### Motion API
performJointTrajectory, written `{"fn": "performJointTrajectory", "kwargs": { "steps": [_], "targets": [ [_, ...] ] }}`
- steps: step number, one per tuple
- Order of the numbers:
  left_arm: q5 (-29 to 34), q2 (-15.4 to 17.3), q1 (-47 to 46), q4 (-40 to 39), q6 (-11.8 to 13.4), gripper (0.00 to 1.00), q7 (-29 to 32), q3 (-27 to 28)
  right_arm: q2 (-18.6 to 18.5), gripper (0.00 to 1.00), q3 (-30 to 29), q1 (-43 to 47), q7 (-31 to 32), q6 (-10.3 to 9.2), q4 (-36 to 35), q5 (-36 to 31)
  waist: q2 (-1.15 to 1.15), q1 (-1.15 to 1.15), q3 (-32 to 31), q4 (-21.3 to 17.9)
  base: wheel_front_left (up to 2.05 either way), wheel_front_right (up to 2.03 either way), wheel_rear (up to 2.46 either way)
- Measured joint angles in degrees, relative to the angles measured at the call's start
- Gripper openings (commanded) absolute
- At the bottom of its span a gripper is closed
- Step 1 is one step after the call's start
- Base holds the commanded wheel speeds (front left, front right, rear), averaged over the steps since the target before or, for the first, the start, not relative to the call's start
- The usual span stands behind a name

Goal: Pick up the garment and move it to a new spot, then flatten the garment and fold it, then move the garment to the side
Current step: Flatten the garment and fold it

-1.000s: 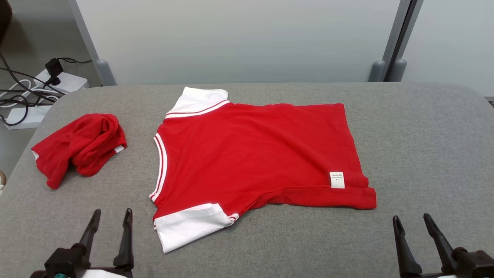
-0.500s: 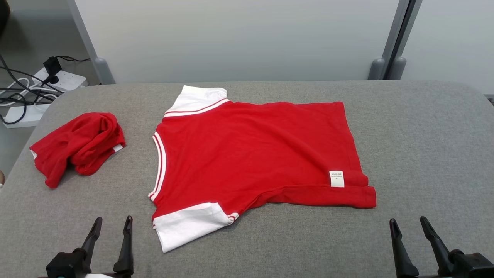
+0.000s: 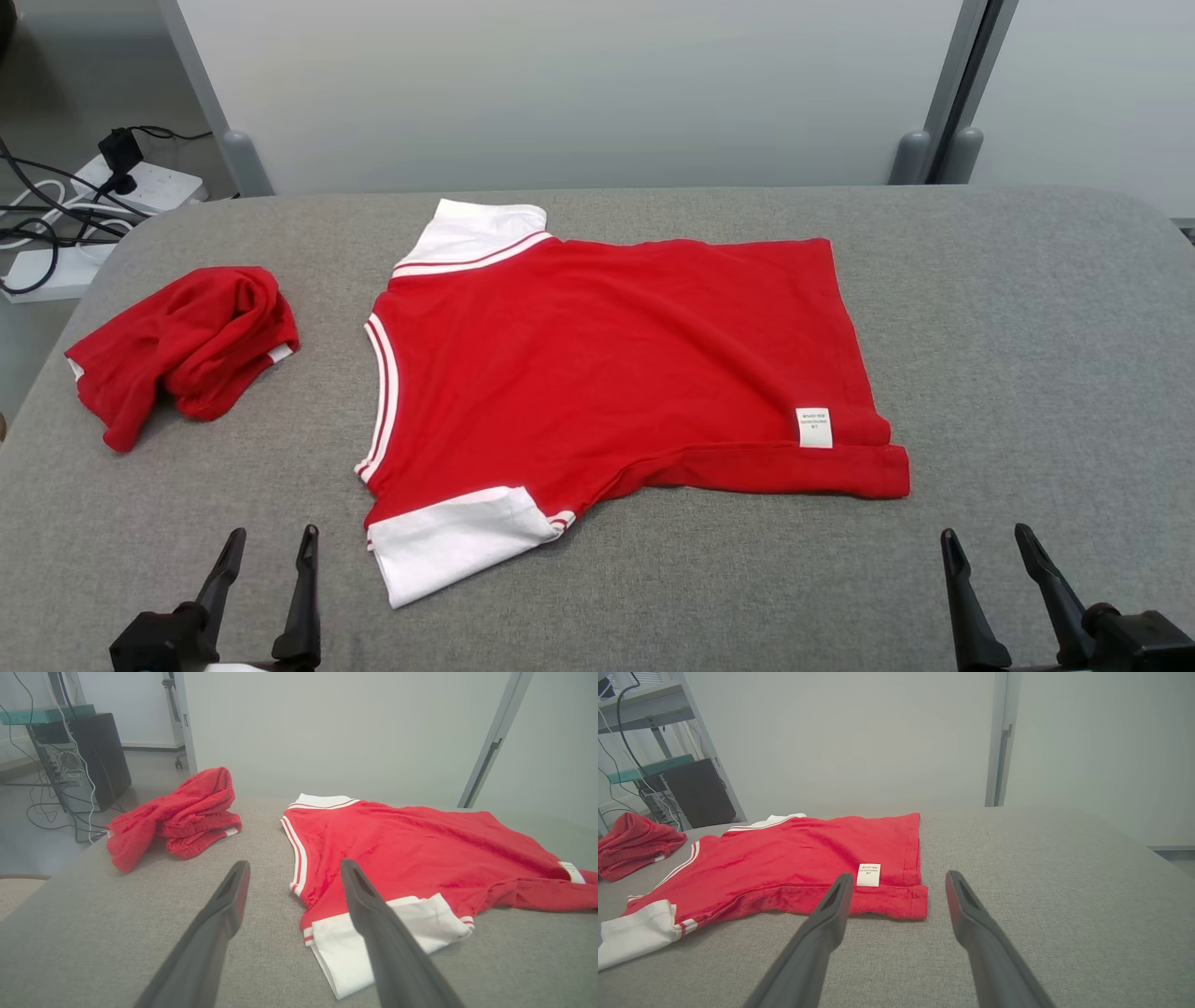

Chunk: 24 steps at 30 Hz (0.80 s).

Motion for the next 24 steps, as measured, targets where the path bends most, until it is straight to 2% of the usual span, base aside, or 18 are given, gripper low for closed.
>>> {"fn": "performJointTrajectory", "kwargs": {
  "steps": [10, 15, 24],
  "targets": [
    [1.3, -0.4, -0.6, 0.6, -1.0, 1.0, 0.0, 0.9, 0.0, 1.0, 0.3, -1.2, 0.0, 0.0, 0.5, 0.0, 0.0, 0.0, 1.2, -0.3, 0.0, 0.0, 0.0],
    [1.1, -1.0, -3.7, 1.1, -2.1, 1.0, 0.1, -0.8, -1.7, 1.0, 2.0, -4.5, 0.0, 0.0, 1.9, 0.4, 0.0, 0.0, 2.6, -0.7, 0.0, 0.0, 0.0],
    [-3.0, 0.4, -8.4, 2.1, -3.8, 1.0, 11.7, -5.3, -7.9, 1.0, 7.4, -13.6, 4.1, 0.0, 9.3, 5.2, 0.0, 0.0, 5.6, -2.3, 0.0, 0.0, 0.0]
  ]
}}
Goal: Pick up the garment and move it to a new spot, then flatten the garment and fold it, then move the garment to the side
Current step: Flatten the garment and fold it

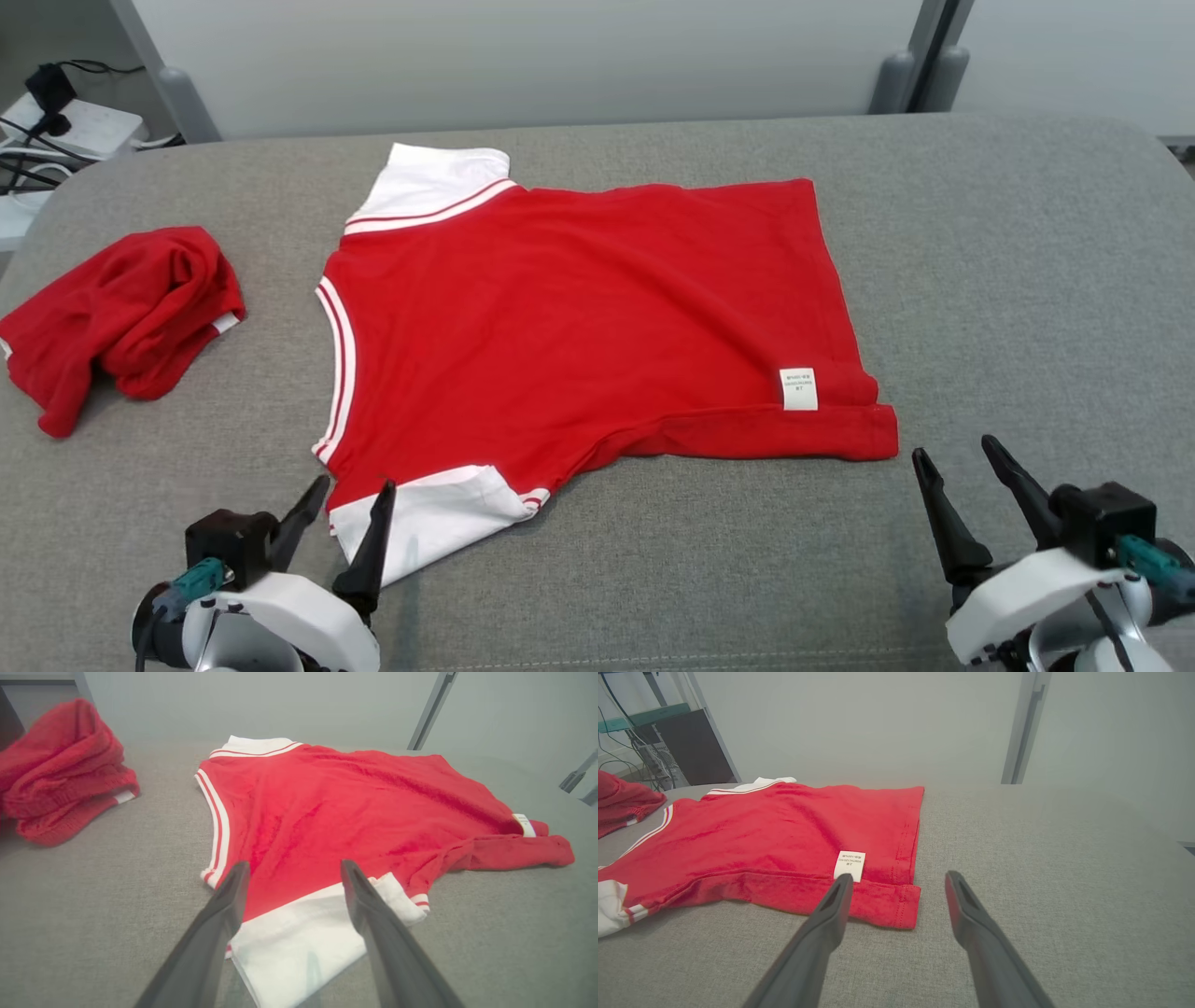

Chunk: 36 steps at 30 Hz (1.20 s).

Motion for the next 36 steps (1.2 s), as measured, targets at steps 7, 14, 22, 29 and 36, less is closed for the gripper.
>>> {"fn": "performJointTrajectory", "kwargs": {
  "steps": [7, 14, 22, 29, 36],
  "targets": [
    [-4.2, 2.1, -0.1, 0.3, -0.2, 1.0, 7.3, -1.4, -2.9, 1.0, 4.5, -6.3, 1.7, 0.0, 6.3, 3.9, 0.0, 0.0, 2.7, -0.6, 0.0, 0.0, 0.0],
    [-6.9, 3.7, -1.7, -0.7, -0.2, 1.0, 10.9, -1.6, -4.6, 1.0, 8.9, -12.7, 2.0, 0.0, 12.2, 6.6, 0.0, 0.0, 6.0, -0.5, 0.0, 0.0, 0.0],
    [-8.5, 4.6, -2.4, -0.3, -0.2, 1.0, 12.6, -1.7, -5.4, 1.0, 13.1, -18.5, 1.9, 0.0, 18.2, 9.8, 0.0, 0.0, 8.8, -0.3, 0.0, 0.0, 0.0],
    [-8.5, 4.9, -3.8, 0.0, -0.2, 1.0, 12.7, -1.8, -6.1, 1.0, 16.5, -21.8, 0.9, 0.0, 21.8, 12.2, 0.0, 0.0, 10.0, -0.1, 0.0, 0.0, 0.0],
    [-8.9, 4.9, -3.8, 0.0, 0.2, 1.0, 13.8, -2.1, -6.3, 1.0, 19.3, -24.0, -0.1, 0.0, 24.3, 14.6, 0.0, 0.0, 10.2, 0.3, 0.0, 0.0, 0.0]
  ]
}}
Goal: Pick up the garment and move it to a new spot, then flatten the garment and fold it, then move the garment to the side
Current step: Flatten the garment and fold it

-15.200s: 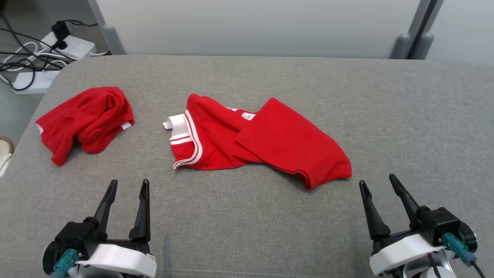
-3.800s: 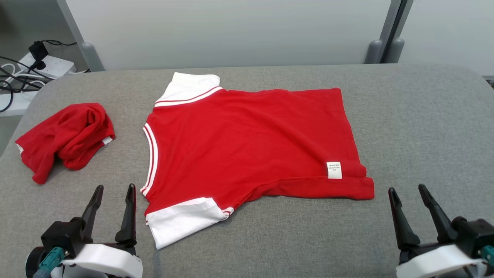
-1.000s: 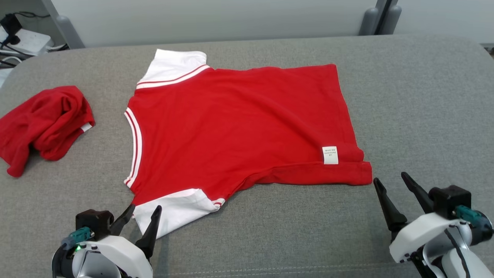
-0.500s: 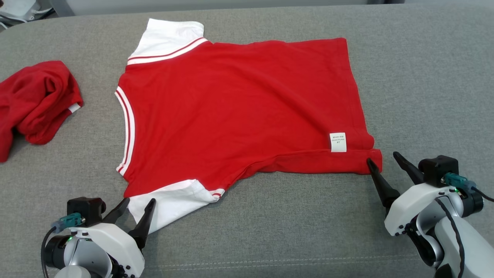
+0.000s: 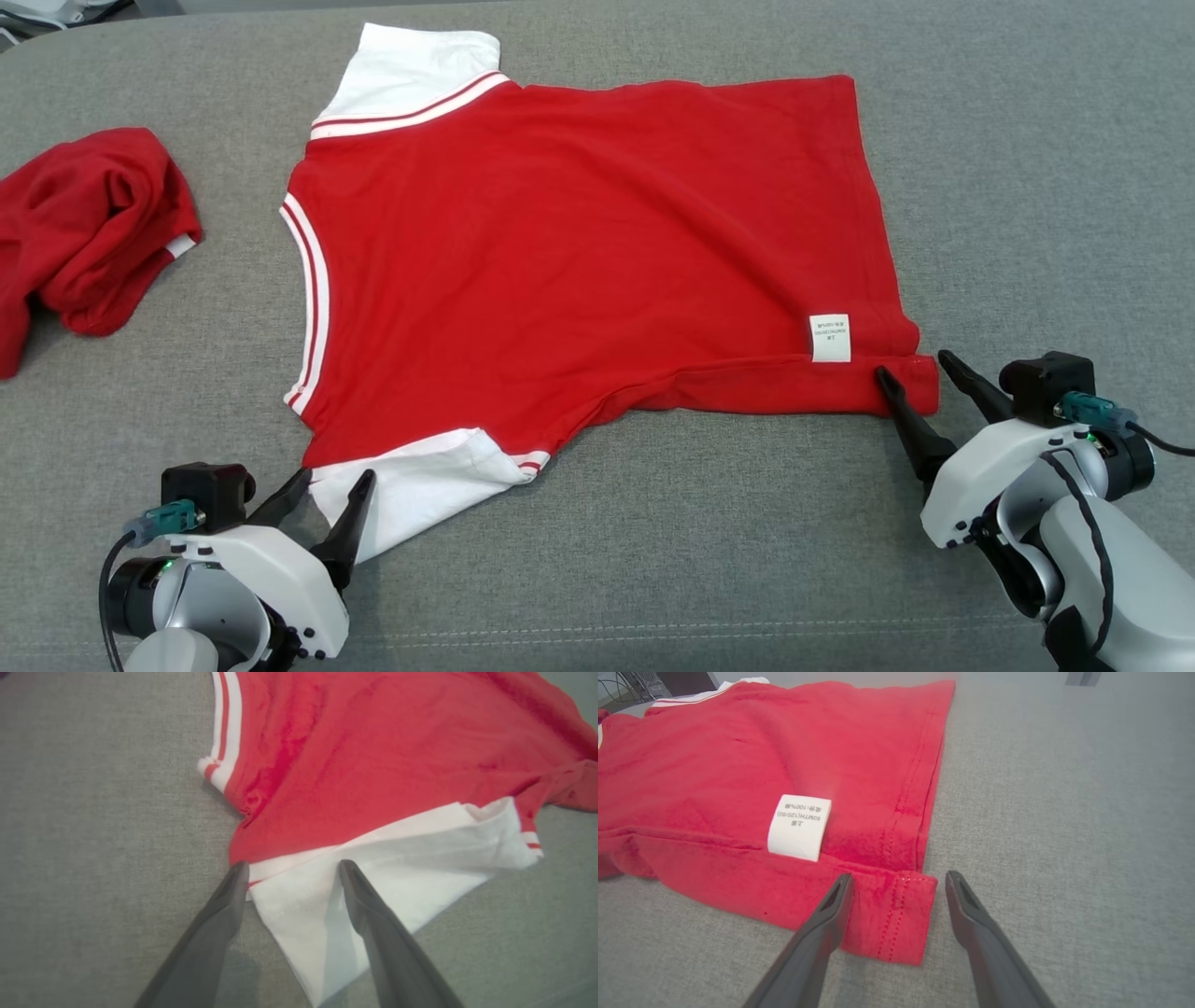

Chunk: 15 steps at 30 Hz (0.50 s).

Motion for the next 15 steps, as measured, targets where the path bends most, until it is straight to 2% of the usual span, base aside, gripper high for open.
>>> {"fn": "performJointTrajectory", "kwargs": {
  "steps": [4, 5, 6, 7, 8, 9, 10, 11, 12, 15],
  "targets": [
    [-0.2, 0.1, 0.2, -0.6, 0.5, 0.99, 0.6, 0.1, -0.2, 1.0, 1.5, -0.3, -0.6, 0.0, 1.4, 1.3, 0.0, 0.0, 0.0, 0.2, 0.0, 0.0, 0.0],
    [-0.5, 0.1, 0.2, -0.6, 0.5, 0.94, 0.8, 0.0, -0.3, 1.0, 1.7, -0.3, -0.6, 0.0, 1.6, 1.6, 0.0, 0.0, 0.0, 0.3, 0.0, 0.0, 0.0],
    [-0.6, 0.1, 0.2, -0.7, 0.5, 0.86, 0.9, 0.0, -0.3, 1.0, 2.2, -0.4, -0.6, 0.0, 1.8, 2.0, 0.0, 0.0, 0.0, 0.3, 0.0, 0.0, 0.0],
    [-0.6, 0.1, 0.3, -0.7, 0.5, 0.73, 0.9, -0.2, -0.4, 1.0, 2.7, -0.6, -0.7, 0.0, 2.1, 2.2, 0.0, 0.0, 0.0, 0.3, 0.0, 0.0, 0.0],
    [-0.6, 0.1, 0.3, -0.8, 0.5, 0.48, 1.2, -0.4, -0.3, 0.99, 3.0, -0.9, -0.8, 0.0, 2.5, 2.4, 0.0, 0.0, 0.0, 0.3, 0.0, 0.0, 0.0],
    [-0.8, 0.1, 0.3, -0.8, 0.5, 0.19, 1.4, -0.6, -0.3, 0.63, 3.3, -1.3, -1.0, 0.0, 2.8, 2.6, 0.0, 0.0, 0.0, 0.3, 0.0, 0.0, 0.0],
    [-1.0, 0.1, 0.3, -0.8, 0.5, 0.0, 1.4, -0.7, -0.3, 0.45, 3.4, -1.6, -1.1, 0.0, 3.0, 2.9, 0.0, 0.0, 0.0, 0.3, 0.0, 0.0, 0.0],
    [-1.0, 0.1, 0.3, -0.8, 0.5, 0.0, 1.6, -0.8, -0.4, 0.3, 3.8, -1.9, -1.1, 0.0, 3.2, 3.2, 0.0, 0.0, 0.0, 0.2, 0.0, 0.0, 0.0],
    [-1.0, 0.2, 0.3, -0.8, 0.5, 0.0, 2.1, -0.9, -0.4, 0.0, 4.3, -2.2, -1.3, 0.0, 3.4, 3.5, 0.0, 0.0, 0.0, 0.2, 0.0, 0.0, 0.0],
    [-1.0, 0.3, 0.3, -1.0, 0.5, 0.0, 2.0, -1.1, -0.4, 0.0, 5.0, -2.5, -1.8, 0.0, 3.5, 4.0, 0.0, 0.0, -0.1, 0.0, 0.0, 0.0, 0.0]
  ]
}}
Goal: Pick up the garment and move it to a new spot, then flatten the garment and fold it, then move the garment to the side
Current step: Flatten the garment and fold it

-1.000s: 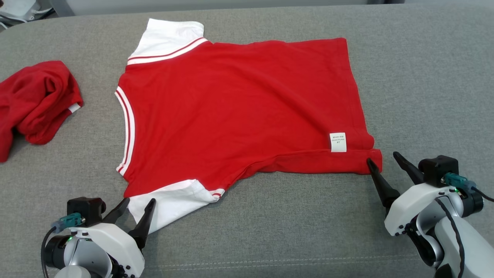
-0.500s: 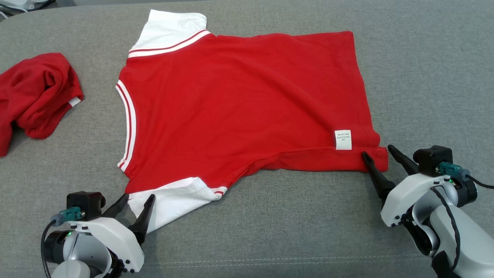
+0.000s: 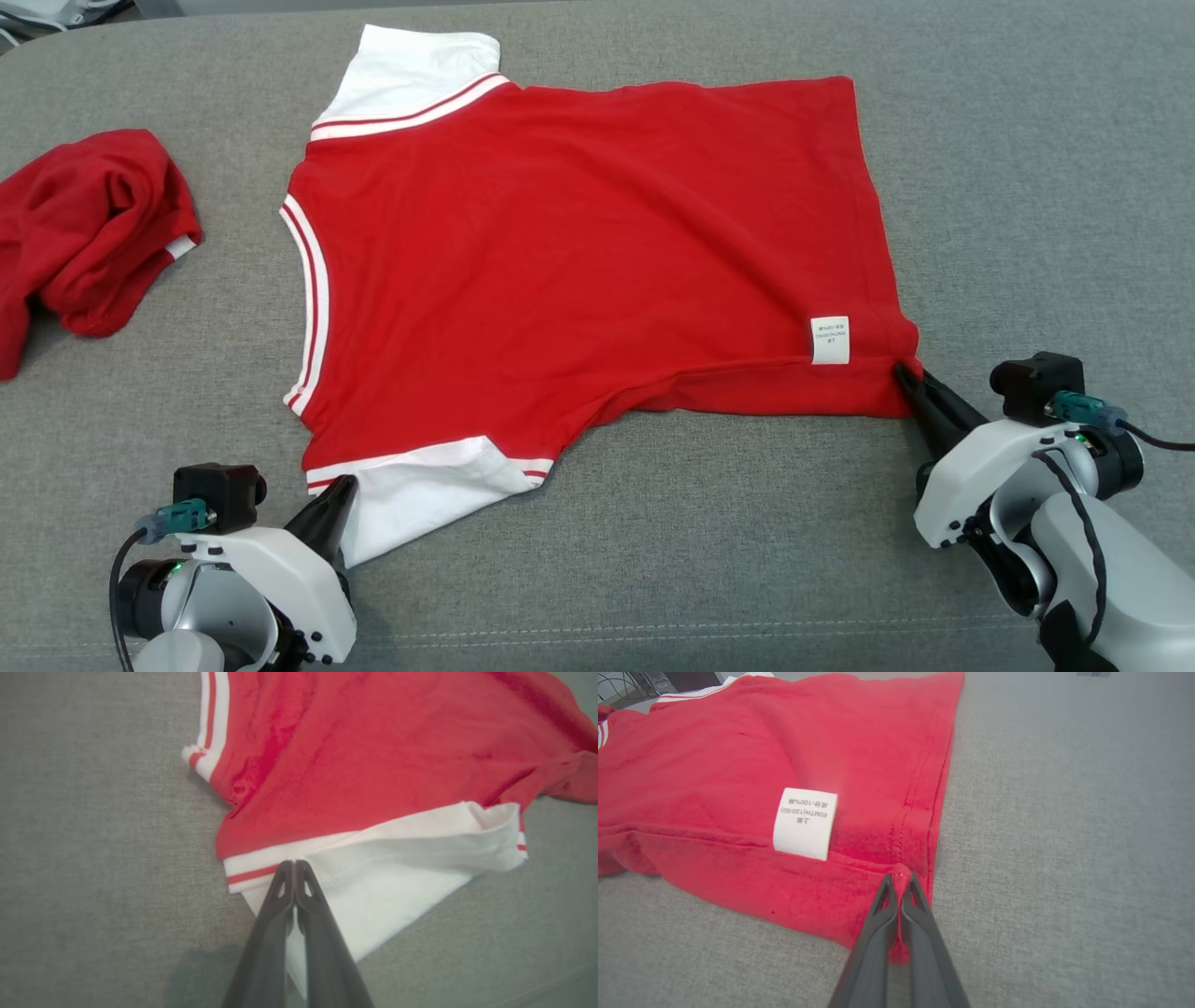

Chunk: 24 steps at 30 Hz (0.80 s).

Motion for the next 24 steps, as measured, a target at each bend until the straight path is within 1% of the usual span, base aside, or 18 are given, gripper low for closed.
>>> {"fn": "performJointTrajectory", "kwargs": {
  "steps": [4, 9, 10, 11, 18, 21, 22, 24],
  "targets": [
    [0.1, 0.0, 0.6, -1.9, 0.4, 0.0, 0.0, -0.3, -0.6, 0.0, 0.0, 0.1, -1.2, 0.0, -0.2, 0.8, 0.0, 0.0, -0.3, 0.0, 0.0, 0.0, 0.0],
    [0.6, 0.6, 5.2, -7.9, 2.5, 0.0, -0.2, 0.0, -2.2, 0.0, -1.5, 3.0, -3.2, 0.01, -3.1, 0.8, 0.0, 0.0, -0.7, 0.2, 0.0, 0.0, 0.0],
    [0.6, 1.4, 7.6, -10.7, 3.4, 0.0, 0.5, 0.1, -2.5, 0.0, -2.4, 5.3, -3.5, 0.01, -4.9, 0.3, 0.0, 0.0, -0.7, 0.2, 0.0, 0.0, 0.0],
    [0.6, 1.6, 8.7, -12.2, 3.7, 0.0, 0.8, 0.3, -2.9, 0.0, -2.8, 6.6, -3.7, 0.01, -5.8, -0.1, 0.0, 0.0, -0.8, 0.3, 0.0, 0.0, 0.0],
    [0.6, 2.1, 14.7, -21.7, 6.1, 0.0, 3.9, 0.3, -3.6, 0.0, -8.6, 14.6, -3.6, 0.01, -13.3, -2.4, 0.0, 0.0, -0.7, 1.0, 0.0, 0.0, 0.0],
    [0.6, 2.6, 16.9, -25.6, 7.2, 0.0, 5.3, 0.5, -3.5, 0.0, -11.6, 18.8, -2.1, 0.01, -17.3, -3.4, 0.0, 0.0, -0.2, 1.3, 0.0, 0.0, 0.0],
    [0.6, 3.5, 18.5, -28.1, 7.8, 0.0, 6.4, 0.9, -3.4, 0.0, -14.0, 21.7, -1.0, 0.01, -20.1, -4.3, 0.0, 0.0, 0.2, 1.4, 0.0, 0.0, 0.0],
    [0.5, 3.8, 20.1, -30.6, 8.5, 0.0, 7.3, 1.6, -3.1, 0.0, -16.4, 24.6, 0.4, 0.01, -23.1, -5.4, 0.0, 0.0, 0.7, 1.5, 0.0, 0.0, 0.0]
  ]
}}
